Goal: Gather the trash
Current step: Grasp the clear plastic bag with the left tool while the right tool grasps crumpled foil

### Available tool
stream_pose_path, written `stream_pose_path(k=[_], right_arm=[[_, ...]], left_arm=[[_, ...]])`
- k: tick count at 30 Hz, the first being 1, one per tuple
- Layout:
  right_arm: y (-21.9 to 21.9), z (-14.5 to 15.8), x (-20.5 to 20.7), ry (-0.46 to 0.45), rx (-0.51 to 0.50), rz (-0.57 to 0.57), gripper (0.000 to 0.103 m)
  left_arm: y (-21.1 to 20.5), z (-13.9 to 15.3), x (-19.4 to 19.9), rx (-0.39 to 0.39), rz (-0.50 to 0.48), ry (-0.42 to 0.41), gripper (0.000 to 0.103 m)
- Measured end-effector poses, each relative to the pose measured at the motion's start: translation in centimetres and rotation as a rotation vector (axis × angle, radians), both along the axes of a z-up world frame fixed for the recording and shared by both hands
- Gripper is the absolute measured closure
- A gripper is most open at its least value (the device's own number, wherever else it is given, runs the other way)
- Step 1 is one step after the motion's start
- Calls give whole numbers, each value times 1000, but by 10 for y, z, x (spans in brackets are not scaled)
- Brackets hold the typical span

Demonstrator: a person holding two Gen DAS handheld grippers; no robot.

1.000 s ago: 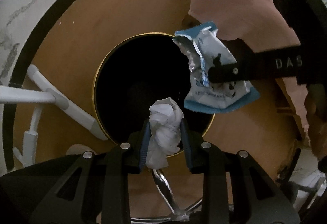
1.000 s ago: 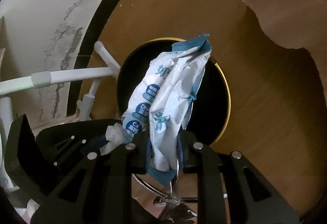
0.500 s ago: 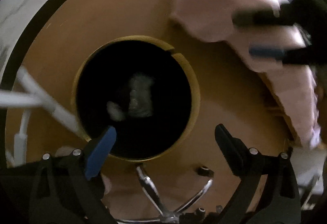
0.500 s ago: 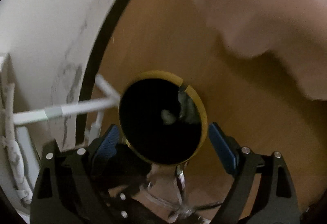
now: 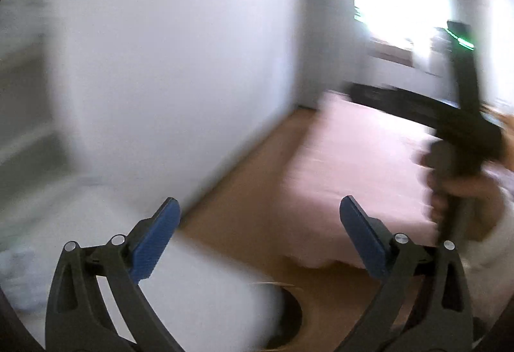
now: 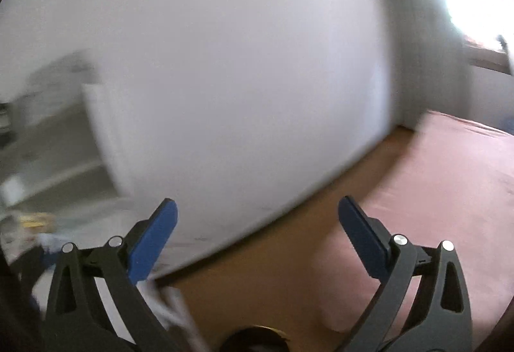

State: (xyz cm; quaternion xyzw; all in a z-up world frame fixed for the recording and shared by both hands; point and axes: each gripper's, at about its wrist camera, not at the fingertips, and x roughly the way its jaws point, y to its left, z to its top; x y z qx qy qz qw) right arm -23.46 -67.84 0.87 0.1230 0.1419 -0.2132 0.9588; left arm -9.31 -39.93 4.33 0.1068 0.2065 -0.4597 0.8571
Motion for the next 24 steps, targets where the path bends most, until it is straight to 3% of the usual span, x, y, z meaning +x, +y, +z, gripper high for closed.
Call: stream_pose_path(k=[2, 6, 7, 9, 11, 13, 16, 19, 21, 23, 24], right_arm=[[42, 0, 47, -1, 29, 155, 6], [139, -28, 152, 154, 57, 412, 6], [163, -35, 172, 194, 59, 458, 6], [210, -52, 208, 271, 46, 526, 6], [249, -68, 235, 353, 15, 548, 6], [274, -82, 252, 421, 9, 556, 6], [288, -94, 263, 463, 48, 564, 6], [305, -102, 275, 506, 32, 549, 6], [316, -108, 287, 542, 16, 544, 12], [324, -115, 296, 576, 6, 545, 23], [326, -118, 297, 586, 0, 545, 34]], left_arm=[[70, 9, 33, 38, 240, -38, 6], [193, -2, 74, 122, 662, -34, 6], [233, -11, 86, 146, 789, 21, 6], [279, -22, 97, 131, 894, 127, 7], [309, -33, 107, 102, 924, 204, 7], [324, -38, 107, 99, 906, 219, 7], [313, -40, 116, 129, 856, 206, 7], [310, -59, 145, 140, 805, 215, 11], [312, -67, 159, 144, 782, 243, 41], [318, -73, 165, 123, 758, 296, 56], [322, -74, 164, 106, 748, 309, 63]])
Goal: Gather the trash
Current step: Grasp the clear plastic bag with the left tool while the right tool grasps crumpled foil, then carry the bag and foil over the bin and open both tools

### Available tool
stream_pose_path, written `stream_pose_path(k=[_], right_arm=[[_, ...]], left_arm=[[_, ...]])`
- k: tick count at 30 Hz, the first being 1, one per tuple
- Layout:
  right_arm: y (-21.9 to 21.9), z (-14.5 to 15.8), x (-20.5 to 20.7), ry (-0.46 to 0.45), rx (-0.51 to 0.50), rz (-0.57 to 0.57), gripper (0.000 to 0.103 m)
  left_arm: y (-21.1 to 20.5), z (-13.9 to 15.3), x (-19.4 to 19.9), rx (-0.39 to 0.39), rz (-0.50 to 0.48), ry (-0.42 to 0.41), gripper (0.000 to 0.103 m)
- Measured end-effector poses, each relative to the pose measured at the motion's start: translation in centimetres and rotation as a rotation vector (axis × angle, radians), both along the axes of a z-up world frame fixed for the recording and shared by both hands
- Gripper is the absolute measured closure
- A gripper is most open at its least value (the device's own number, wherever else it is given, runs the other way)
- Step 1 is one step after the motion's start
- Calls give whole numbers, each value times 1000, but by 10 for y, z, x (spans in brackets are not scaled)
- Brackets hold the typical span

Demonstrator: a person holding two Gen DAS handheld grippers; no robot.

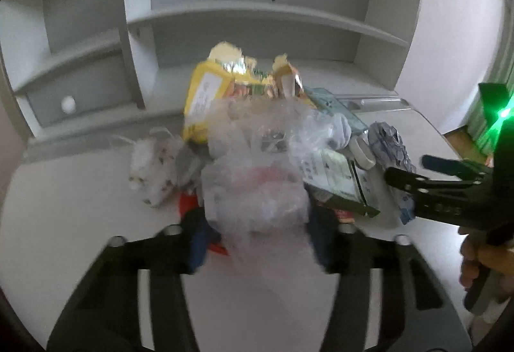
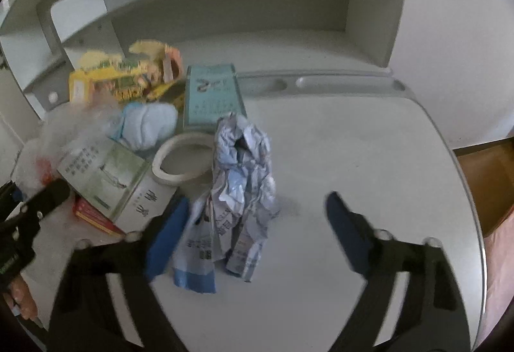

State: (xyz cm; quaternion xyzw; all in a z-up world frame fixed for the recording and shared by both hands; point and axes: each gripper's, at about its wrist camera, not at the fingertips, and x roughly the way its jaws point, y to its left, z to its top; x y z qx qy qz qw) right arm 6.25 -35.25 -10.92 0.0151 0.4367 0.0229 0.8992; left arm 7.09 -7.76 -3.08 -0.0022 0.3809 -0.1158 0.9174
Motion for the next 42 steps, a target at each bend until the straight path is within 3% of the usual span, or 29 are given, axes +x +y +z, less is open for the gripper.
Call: stream_pose_path(k=[3, 8, 13, 19, 23, 27, 30, 34, 39, 42], right_arm=[[6, -2, -3, -15, -25, 8, 61], [-1, 19, -15, -98, 38, -7, 63], [0, 58, -34, -213, 50, 11, 63], [4, 41, -42, -162, 78, 54, 62], [1, 29, -49, -132, 124, 71, 63], [-34, 53, -75, -196, 159, 37, 62], [-91, 80, -112, -258, 174, -54, 62], [-186, 96, -177, -311, 174, -237, 63], [-307, 75, -263, -280, 197, -518, 62], [-363, 39, -302, -225, 246, -644, 62]], left_arm=[[7, 2, -3, -34, 5, -12, 68], [39, 11, -4, -118, 38, -71, 69], [52, 51, -24, -157, 69, -158, 69], [57, 75, -42, -185, 74, -225, 69], [43, 74, -47, -194, 36, -203, 69], [-24, 80, -59, -190, -127, -202, 69], [-83, 81, -70, -192, -260, -198, 69], [-197, 79, -102, -195, -506, -170, 69], [-314, 54, -160, -180, -763, -96, 69], [-384, 11, -209, -105, -914, -6, 69]])
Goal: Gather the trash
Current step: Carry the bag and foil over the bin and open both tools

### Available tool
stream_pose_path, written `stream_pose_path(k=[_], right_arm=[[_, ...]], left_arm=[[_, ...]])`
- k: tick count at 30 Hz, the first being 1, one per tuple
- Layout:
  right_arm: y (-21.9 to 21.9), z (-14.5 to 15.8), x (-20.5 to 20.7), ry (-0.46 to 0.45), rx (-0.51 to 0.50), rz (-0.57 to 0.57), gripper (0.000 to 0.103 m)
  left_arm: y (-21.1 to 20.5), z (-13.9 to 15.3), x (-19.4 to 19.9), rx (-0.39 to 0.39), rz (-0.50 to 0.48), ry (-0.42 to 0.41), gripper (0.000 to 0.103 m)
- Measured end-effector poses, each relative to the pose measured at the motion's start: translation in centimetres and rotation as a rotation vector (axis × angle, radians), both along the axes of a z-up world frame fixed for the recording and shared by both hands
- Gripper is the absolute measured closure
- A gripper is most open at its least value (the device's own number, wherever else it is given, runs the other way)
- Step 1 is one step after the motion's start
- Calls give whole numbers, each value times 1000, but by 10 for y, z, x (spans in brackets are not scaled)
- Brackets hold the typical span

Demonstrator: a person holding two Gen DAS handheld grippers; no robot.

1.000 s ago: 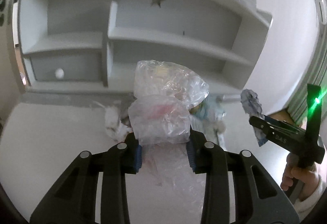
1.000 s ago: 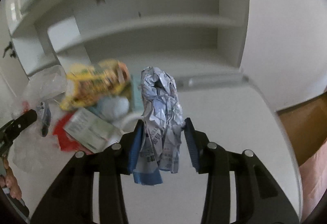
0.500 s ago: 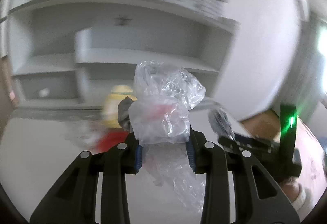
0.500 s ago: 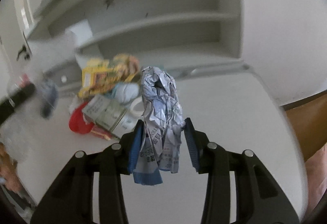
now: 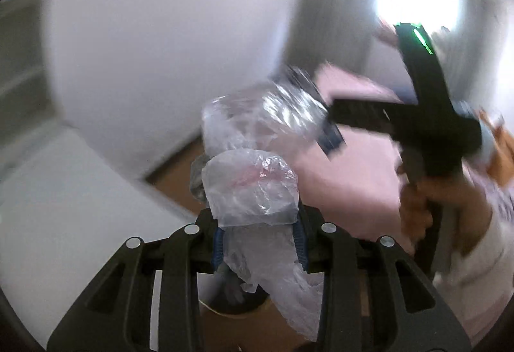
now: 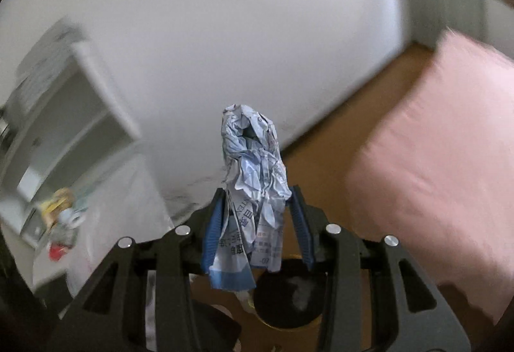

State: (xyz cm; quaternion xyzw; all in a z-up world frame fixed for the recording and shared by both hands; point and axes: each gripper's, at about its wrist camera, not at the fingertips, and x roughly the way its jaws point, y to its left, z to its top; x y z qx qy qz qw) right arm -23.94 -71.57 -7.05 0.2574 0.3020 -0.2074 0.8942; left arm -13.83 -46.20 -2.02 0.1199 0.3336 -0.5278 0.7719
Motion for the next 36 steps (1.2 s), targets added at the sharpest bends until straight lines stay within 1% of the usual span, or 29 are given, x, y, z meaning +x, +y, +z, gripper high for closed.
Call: stream_pose_path(k=[1, 3, 4, 5, 6, 8, 9, 10, 12, 13, 16, 19, 21, 23, 26, 30, 31, 32, 33, 34, 35, 36], right_arm=[[-19, -23, -10, 42, 40, -23, 62], [-39, -61, -17, 100, 111, -35, 62], [-48, -84, -17, 135, 159, -32, 62], [-58, -114, -14, 177, 218, -24, 62], [-64, -140, -7, 225, 265, -13, 62], [-67, -187, 8, 318, 326, 13, 62], [-67, -208, 15, 362, 355, 24, 62], [-65, -237, 25, 418, 403, 48, 62], [-62, -273, 39, 489, 459, 70, 62], [-62, -285, 43, 514, 474, 70, 62], [-65, -334, 51, 589, 563, 58, 62], [-63, -366, 54, 614, 643, 36, 62], [-61, -385, 55, 609, 721, 10, 62], [-57, -399, 58, 611, 763, -7, 62], [-44, -406, 61, 611, 776, -15, 62], [-37, -404, 66, 595, 778, -9, 62], [-37, -404, 68, 595, 774, -4, 59], [-38, -402, 70, 596, 768, -2, 57], [-39, -400, 70, 589, 773, -5, 45], [-42, -398, 68, 578, 781, -17, 26], [-47, -395, 65, 567, 780, -30, 20], [-51, -390, 61, 553, 771, -50, 17]], left_arm=[[-16, -18, -10, 36, -37, 37, 69], [-41, -51, -21, 111, -82, 102, 69], [-56, -77, -24, 172, -96, 135, 69], [-68, -100, -23, 228, -96, 155, 69], [-78, -121, -20, 277, -93, 167, 69], [-101, -172, -5, 402, -63, 169, 69], [-111, -203, 5, 475, -51, 165, 69], [-118, -227, 14, 523, -38, 167, 69], [-122, -269, 32, 593, -1, 197, 69], [-120, -286, 43, 615, 23, 225, 69], [-118, -321, 61, 640, 61, 295, 69], [-119, -340, 76, 619, 73, 362, 69], [-120, -345, 78, 612, 67, 377, 70], [-119, -347, 81, 616, 53, 389, 70], [-113, -351, 89, 616, 53, 418, 70], [-110, -359, 106, 607, 89, 463, 70], [-110, -358, 108, 599, 97, 468, 70], [-109, -357, 106, 597, 100, 464, 67], [-109, -358, 106, 601, 106, 455, 52], [-111, -359, 103, 611, 109, 449, 36], [-110, -360, 100, 611, 106, 445, 8], [-112, -358, 95, 601, 88, 441, 6]])
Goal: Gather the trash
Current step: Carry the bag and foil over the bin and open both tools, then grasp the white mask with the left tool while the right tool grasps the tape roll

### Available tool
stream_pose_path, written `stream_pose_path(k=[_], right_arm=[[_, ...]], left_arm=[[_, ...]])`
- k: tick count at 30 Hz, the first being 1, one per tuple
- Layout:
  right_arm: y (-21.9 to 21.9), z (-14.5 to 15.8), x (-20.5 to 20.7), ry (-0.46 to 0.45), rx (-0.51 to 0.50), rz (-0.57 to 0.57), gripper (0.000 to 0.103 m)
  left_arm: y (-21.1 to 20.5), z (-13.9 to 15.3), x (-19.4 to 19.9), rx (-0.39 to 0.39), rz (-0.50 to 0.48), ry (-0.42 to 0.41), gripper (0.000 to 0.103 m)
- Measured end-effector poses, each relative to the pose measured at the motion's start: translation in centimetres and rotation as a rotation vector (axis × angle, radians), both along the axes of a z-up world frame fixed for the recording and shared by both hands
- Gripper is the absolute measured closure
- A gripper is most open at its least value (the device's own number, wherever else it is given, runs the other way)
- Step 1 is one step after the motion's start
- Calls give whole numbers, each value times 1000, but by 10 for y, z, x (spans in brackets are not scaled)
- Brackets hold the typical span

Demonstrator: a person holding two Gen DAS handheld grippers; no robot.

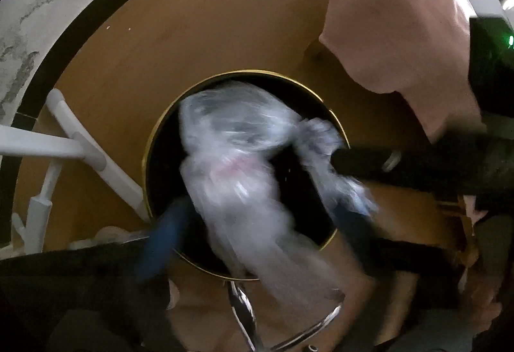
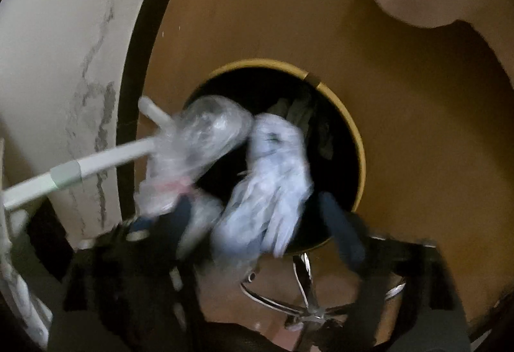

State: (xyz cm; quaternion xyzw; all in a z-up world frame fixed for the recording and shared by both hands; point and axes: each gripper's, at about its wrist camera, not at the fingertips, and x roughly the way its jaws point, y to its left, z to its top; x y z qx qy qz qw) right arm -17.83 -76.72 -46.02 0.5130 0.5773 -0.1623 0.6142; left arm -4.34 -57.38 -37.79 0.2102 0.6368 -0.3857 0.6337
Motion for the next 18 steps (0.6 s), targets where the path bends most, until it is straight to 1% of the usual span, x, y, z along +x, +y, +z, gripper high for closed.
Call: stream_pose_path(k=[2, 4, 6, 7, 9, 10, 11, 12, 13, 15, 16, 17, 18], right_arm=[[-7, 10, -6, 2, -18, -18, 17], [-17, 27, -18, 1, -40, -42, 17], [-34, 64, -37, -15, -122, -78, 17], [-43, 90, -47, -28, -186, -91, 17], [-53, 140, -64, -66, -302, -120, 17], [-58, 181, -80, -105, -395, -147, 17], [-59, 209, -92, -135, -459, -168, 15], [-59, 238, -103, -168, -527, -194, 9], [-54, 278, -120, -219, -629, -235, 6], [-38, 330, -140, -291, -771, -292, 6], [-27, 353, -145, -339, -830, -307, 6], [-18, 366, -146, -371, -866, -307, 6], [-7, 378, -144, -398, -899, -297, 6]], left_arm=[[-5, 4, -8, -21, -40, 13, 6], [-10, 16, -19, -54, -80, 5, 6], [-14, 31, -32, -83, -121, -3, 6], [-20, 51, -49, -130, -175, -13, 6], [-26, 85, -72, -203, -245, -46, 6], [-31, 123, -92, -289, -302, -79, 6], [-31, 146, -102, -337, -329, -99, 6], [-31, 174, -112, -397, -357, -124, 6], [-27, 213, -121, -477, -383, -163, 6], [-9, 276, -125, -606, -380, -241, 6], [7, 309, -121, -666, -360, -288, 6], [25, 337, -114, -708, -325, -337, 6], [40, 353, -107, -724, -293, -371, 6]])
